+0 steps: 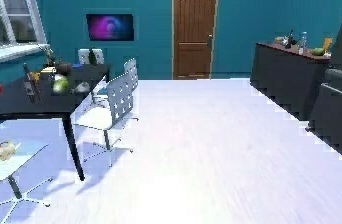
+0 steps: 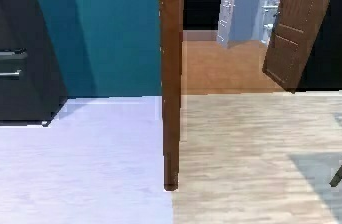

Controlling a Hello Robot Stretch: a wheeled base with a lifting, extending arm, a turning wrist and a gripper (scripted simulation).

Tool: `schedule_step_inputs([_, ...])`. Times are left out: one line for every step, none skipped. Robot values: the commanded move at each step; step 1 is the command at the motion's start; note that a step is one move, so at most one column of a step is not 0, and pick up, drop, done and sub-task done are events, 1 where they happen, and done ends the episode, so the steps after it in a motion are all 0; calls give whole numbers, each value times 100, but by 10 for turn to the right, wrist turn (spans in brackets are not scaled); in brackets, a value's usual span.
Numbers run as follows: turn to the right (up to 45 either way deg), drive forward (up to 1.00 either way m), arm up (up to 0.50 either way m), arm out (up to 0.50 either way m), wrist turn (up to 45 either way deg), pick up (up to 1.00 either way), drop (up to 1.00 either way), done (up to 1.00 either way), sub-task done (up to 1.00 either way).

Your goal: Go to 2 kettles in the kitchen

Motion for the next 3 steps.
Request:
schedule_step_inputs([-450, 0, 0, 0, 0, 0, 0, 0, 0])
schedule_step_inputs([-90, 0, 0, 0, 0, 0, 0, 0, 0])
schedule_step_inputs([0, 35, 0, 0, 0, 0, 0, 0, 0])
